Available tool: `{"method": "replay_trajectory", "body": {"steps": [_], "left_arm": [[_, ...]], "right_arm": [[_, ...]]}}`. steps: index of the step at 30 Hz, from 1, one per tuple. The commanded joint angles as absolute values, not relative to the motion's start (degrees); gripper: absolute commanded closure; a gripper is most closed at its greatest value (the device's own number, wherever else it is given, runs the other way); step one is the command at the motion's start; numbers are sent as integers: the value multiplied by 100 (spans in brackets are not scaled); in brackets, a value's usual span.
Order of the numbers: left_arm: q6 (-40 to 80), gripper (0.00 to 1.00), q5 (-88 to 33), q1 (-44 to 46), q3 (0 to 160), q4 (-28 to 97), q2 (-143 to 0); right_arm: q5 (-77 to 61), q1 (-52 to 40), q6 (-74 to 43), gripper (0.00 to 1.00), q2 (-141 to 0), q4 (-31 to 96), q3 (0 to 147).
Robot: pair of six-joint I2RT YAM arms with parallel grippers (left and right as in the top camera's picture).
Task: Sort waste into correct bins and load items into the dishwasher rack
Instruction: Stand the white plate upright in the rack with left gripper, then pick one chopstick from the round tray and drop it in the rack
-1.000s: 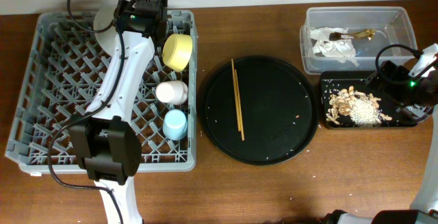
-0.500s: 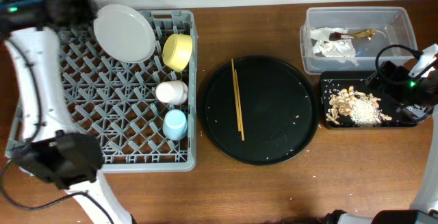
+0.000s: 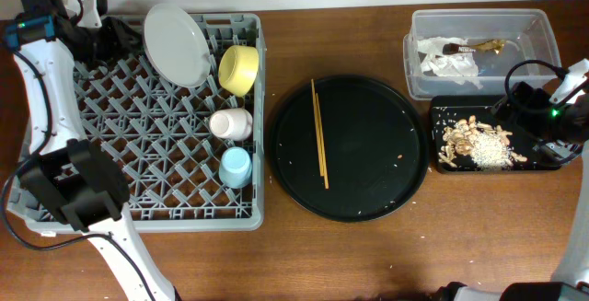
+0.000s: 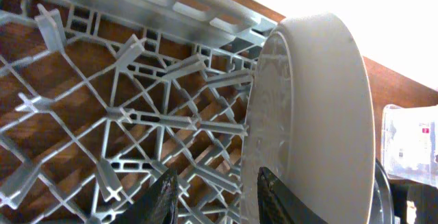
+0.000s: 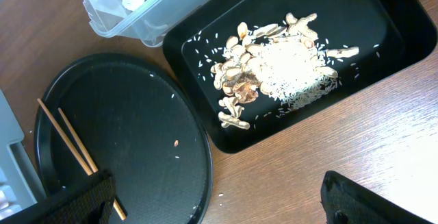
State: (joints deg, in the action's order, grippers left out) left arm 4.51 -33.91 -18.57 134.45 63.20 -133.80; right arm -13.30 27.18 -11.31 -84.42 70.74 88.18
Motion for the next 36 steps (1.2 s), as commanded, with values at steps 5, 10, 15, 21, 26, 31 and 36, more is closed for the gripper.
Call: {"method": "replay_trajectory", "body": {"steps": [5, 10, 15, 21, 26, 31, 36], "left_arm": [[362, 63, -4543, -1872, 13758, 6007, -13413], [270, 63, -4283, -1559, 15539, 6947, -13375], [62, 62, -1870, 480, 16455, 8812, -13417], [1052, 64, 32, 2744, 15589, 9013, -13544], [1739, 73, 231, 3450, 12739, 7378, -13544], [1981, 78, 305, 3594, 11688, 6139, -13548], [1990, 83, 294, 3599, 11625, 5940, -13889]], "right_arm": [[-1280, 2703, -1070, 3, -8372, 7091, 8818], [-1280, 2703, -1072, 3, -8372, 7089, 8818], [-1278, 2703, -1070, 3, -8372, 7076, 8818], [-1280, 2703, -1070, 1, -8372, 7076, 8818], [-1280, 2703, -1070, 2, -8372, 7076, 8818], [-1278, 2703, -1068, 1, -8372, 7118, 8818], [-1278, 2703, -1068, 1, -8372, 7118, 8818]]}}
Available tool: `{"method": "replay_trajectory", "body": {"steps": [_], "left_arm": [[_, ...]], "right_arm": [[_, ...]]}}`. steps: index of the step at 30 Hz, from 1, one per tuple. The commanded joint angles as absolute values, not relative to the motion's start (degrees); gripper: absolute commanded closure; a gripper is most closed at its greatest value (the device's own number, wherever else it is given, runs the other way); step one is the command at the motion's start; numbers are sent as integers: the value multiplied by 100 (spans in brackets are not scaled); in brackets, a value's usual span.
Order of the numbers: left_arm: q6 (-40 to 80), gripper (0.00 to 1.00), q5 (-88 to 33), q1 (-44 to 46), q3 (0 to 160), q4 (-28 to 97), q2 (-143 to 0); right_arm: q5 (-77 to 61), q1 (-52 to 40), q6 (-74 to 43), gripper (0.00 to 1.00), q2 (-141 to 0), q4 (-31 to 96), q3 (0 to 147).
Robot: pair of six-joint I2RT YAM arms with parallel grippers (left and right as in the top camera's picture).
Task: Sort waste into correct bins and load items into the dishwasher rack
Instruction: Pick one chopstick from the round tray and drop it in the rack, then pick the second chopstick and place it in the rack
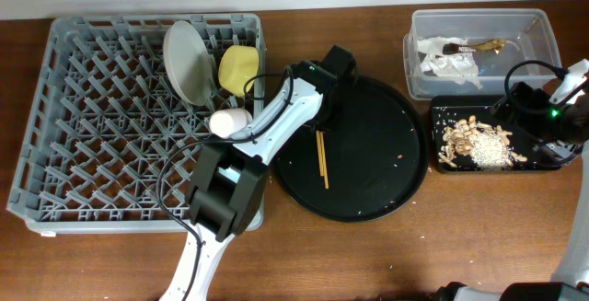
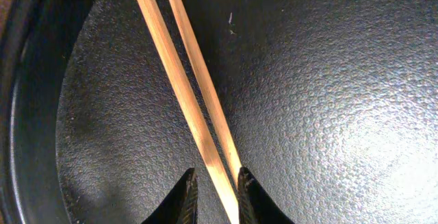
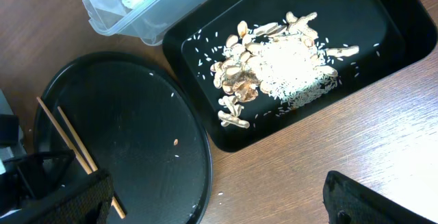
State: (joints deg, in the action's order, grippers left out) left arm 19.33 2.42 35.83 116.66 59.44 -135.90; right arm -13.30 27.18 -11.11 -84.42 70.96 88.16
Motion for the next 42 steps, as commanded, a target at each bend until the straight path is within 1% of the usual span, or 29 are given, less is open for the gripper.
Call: {"method": "replay_trajectory", "body": {"steps": [1, 4, 5, 6, 8, 9, 12, 15, 16, 17, 19, 20, 21, 22, 23, 24, 26, 28, 30, 32, 33, 34, 35, 36, 37, 38, 40, 42], "left_arm": [[1990, 86, 283, 3599, 11625, 5940, -13928], [1990, 87, 287, 3599, 11625, 5933, -13931], [1990, 92, 287, 3599, 11622, 5933, -13931], [1990, 99, 285, 3599, 11625, 5927, -13931], [1988, 99, 281, 3599, 11666, 5951, -13928], [1988, 99, 281, 3568, 11900, 6241, -13917], [1831, 99, 285, 3192, 13705, 7861, -13906], [1627, 99, 582, 2532, 16464, 9673, -13904], [1229, 99, 211, 2333, 16684, 9673, -13753], [1164, 99, 215, 2202, 16656, 9673, -13485], [1015, 99, 283, 1957, 16180, 9673, -12665], [1015, 99, 346, 1848, 15642, 9673, -12169], [1061, 99, 351, 1645, 14632, 9673, -11428], [1085, 99, 360, 1470, 13889, 9673, -10978], [1122, 99, 620, 1199, 12951, 9642, -10501], [1028, 99, 762, 1055, 12226, 9408, -10283], [451, 100, 779, 1000, 10726, 8062, -10204], [309, 100, 779, 1000, 9207, 6294, -10208], [292, 100, 891, 993, 8313, 5352, -10208], [290, 98, 954, 993, 8082, 5024, -10210], [292, 87, 1059, 993, 8082, 4991, -10210], [292, 82, 1155, 993, 8082, 4989, -10210], [292, 82, 1293, 993, 8082, 4989, -10210], [292, 73, 1409, 993, 8082, 4989, -10208], [292, 61, 1422, 993, 8084, 4971, -10208], [294, 58, 1400, 996, 8145, 4971, -10208], [294, 58, 871, 996, 8543, 5022, -10101], [294, 58, -196, 1048, 9242, 5009, -9896]], "right_arm": [[-1278, 2703, -1066, 1, -8372, 7118, 8818], [-1278, 2703, -1066, 1, -8372, 7118, 8818], [-1278, 2703, -1066, 1, -8372, 7118, 8818], [-1278, 2703, -1066, 1, -8372, 7118, 8818], [-1278, 2703, -1066, 1, -8372, 7118, 8818], [-1278, 2703, -1013, 1, -8372, 7118, 8818], [-1280, 2703, -982, 1, -8372, 7118, 8818], [-1282, 2703, -985, 1, -8372, 7116, 8818], [-1282, 2703, -985, 1, -8372, 7116, 8818], [-1280, 2703, -982, 1, -8372, 7131, 8818], [-1280, 2703, -982, 1, -8372, 7131, 8818], [-1280, 2703, -982, 1, -8372, 7118, 8818], [-1280, 2703, -982, 1, -8372, 7102, 8818], [-1282, 2703, -985, 1, -8372, 7089, 8818], [-1282, 2703, -985, 2, -8372, 7070, 8818], [-1282, 2703, -985, 1, -8372, 7059, 8818], [-1282, 2703, -985, 1, -8372, 7057, 8818], [-1282, 2703, -985, 1, -8372, 7074, 8818], [-1282, 2703, -982, 2, -8372, 7074, 8818], [-1280, 2703, -985, 1, -8372, 7076, 8818], [-1282, 2703, -985, 2, -8372, 7087, 8818], [-1280, 2703, -982, 2, -8372, 7116, 8818], [-1280, 2703, -982, 2, -8372, 7120, 8818], [-1280, 2703, -982, 1, -8372, 7118, 8818], [-1280, 2703, -982, 1, -8372, 7118, 8818], [-1280, 2703, -982, 1, -8372, 7118, 8818], [-1280, 2703, -982, 1, -8372, 7118, 8818], [-1280, 2703, -982, 2, -8372, 7118, 8818]]}}
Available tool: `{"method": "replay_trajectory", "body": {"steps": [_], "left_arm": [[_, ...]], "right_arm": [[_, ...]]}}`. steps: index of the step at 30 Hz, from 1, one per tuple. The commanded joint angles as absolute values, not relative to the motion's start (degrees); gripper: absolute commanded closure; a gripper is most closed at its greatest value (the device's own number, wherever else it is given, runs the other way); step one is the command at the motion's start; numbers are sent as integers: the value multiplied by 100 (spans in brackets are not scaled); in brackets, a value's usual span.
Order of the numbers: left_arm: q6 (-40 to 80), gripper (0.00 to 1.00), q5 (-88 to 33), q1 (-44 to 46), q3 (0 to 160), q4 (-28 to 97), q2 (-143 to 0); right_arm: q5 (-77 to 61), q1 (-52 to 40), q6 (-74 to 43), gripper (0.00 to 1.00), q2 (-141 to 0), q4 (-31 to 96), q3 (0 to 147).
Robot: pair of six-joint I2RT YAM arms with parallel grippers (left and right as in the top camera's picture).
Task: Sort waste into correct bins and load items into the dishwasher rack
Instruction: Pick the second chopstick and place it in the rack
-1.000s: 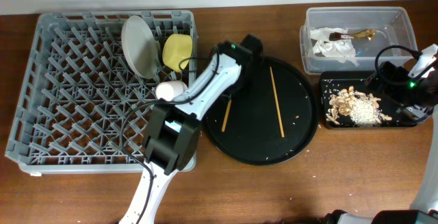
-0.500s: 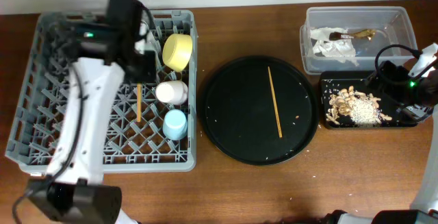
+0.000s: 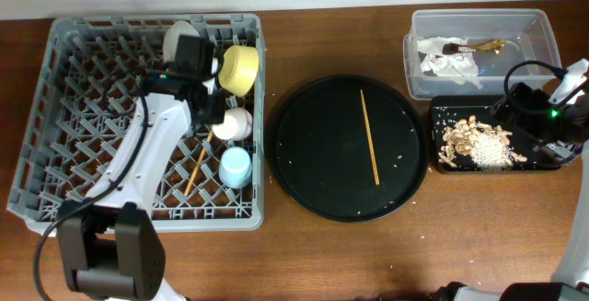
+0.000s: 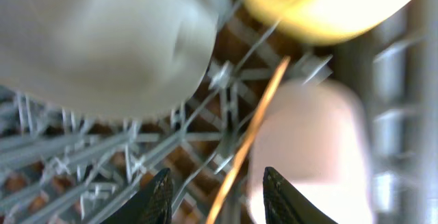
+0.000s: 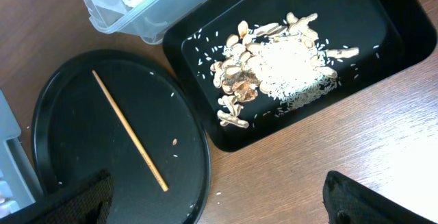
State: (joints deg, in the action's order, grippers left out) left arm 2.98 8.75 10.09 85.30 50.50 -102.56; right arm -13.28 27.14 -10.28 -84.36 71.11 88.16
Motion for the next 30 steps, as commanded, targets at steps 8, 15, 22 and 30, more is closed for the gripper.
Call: {"method": "replay_trajectory", "body": {"steps": [8, 15, 22, 30], "left_arm": [[462, 54, -460, 3494, 11072, 5380, -11264], [421, 41, -211, 4550, 12355, 5544, -13633], [423, 45, -106, 4676, 12346, 5336, -14217], [423, 61, 303, 4676, 12293, 5533, -14379]], "right_arm": [[-1284, 2703, -985, 1, -8372, 7166, 8818], [-1282, 2703, -961, 2, -8372, 7223, 8818], [-1280, 2703, -919, 2, -8372, 7225, 8818], [-1278, 2703, -919, 2, -8372, 7223, 8818]]}}
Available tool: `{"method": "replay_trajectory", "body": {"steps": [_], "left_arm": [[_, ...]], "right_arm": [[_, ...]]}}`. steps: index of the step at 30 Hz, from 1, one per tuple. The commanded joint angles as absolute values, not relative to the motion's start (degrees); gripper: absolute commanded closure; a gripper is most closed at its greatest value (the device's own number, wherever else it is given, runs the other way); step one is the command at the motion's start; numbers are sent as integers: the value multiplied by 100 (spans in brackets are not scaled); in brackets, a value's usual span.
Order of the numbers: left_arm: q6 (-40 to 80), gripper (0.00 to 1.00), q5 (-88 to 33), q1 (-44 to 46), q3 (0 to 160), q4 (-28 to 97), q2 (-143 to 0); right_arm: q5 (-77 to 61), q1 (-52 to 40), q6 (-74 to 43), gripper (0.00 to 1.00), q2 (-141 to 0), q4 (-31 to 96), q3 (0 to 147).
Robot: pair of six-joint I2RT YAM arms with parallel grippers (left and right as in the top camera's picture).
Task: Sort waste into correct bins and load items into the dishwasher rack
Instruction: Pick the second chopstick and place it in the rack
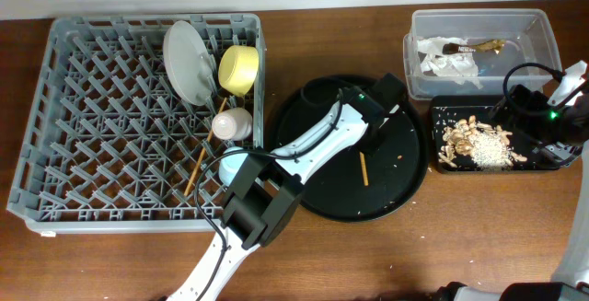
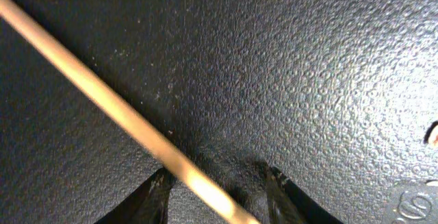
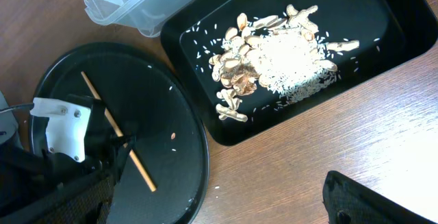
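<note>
My left gripper (image 1: pixel 372 124) is down on the round black tray (image 1: pixel 400 191), open, its jaws straddling a wooden chopstick (image 2: pixel 102 94) that lies on the tray; its lower end (image 1: pixel 363 169) sticks out below the arm. A second chopstick (image 1: pixel 196 170) lies in the grey dishwasher rack (image 1: pixel 92 108), beside a white plate (image 1: pixel 187 60), a yellow bowl (image 1: pixel 237 69) and a white cup (image 1: pixel 231 123). The left arm partly covers a blue cup (image 1: pixel 229 161). At the right my right gripper (image 3: pixel 215 200) hangs open and holds nothing.
A clear bin (image 1: pixel 525 20) with paper scraps stands at the back right. In front of it a black rectangular tray (image 1: pixel 543 161) holds rice and nut shells (image 3: pixel 280 63). A few crumbs dot the round tray. The left arm stretches across the rack's right edge.
My left gripper was over the rack beside the white cup, just past the chopstick lying there. Now it is on the round tray, open around the other chopstick. The right arm has hardly moved.
First my left gripper was at the rack's far left corner, and two chopsticks lay on the round tray. Then it was down around both chopsticks. Later one chopstick lay in the rack and one on the tray. Now the gripper straddles the one on the tray.
</note>
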State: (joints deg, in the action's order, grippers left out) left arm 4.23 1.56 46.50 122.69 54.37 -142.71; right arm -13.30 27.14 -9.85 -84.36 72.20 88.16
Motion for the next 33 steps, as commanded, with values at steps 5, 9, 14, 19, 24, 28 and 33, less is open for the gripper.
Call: {"method": "replay_trajectory", "body": {"steps": [5, 9, 14, 19, 24, 28, 33], "left_arm": [[423, 80, 301, 4713, 12293, 5946, -14379], [425, 97, 301, 4713, 12293, 5968, -14379], [624, 100, 303, 4071, 14422, 7487, -14374], [703, 100, 587, 2797, 17692, 9684, -14372], [613, 100, 1013, 2495, 17454, 9673, -13222], [615, 100, 1826, 2082, 14418, 9673, -11692], [725, 100, 1330, 1354, 11723, 9008, -11452]], "right_arm": [[-1280, 2703, -919, 2, -8372, 7223, 8818], [-1280, 2703, -919, 1, -8372, 7223, 8818], [-1280, 2703, -919, 1, -8372, 7205, 8818], [-1282, 2703, -921, 1, -8372, 7172, 8818], [-1280, 2703, -921, 1, -8372, 7181, 8818], [-1278, 2703, -921, 1, -8372, 7168, 8818], [-1278, 2703, -921, 1, -8372, 7159, 8818]]}}
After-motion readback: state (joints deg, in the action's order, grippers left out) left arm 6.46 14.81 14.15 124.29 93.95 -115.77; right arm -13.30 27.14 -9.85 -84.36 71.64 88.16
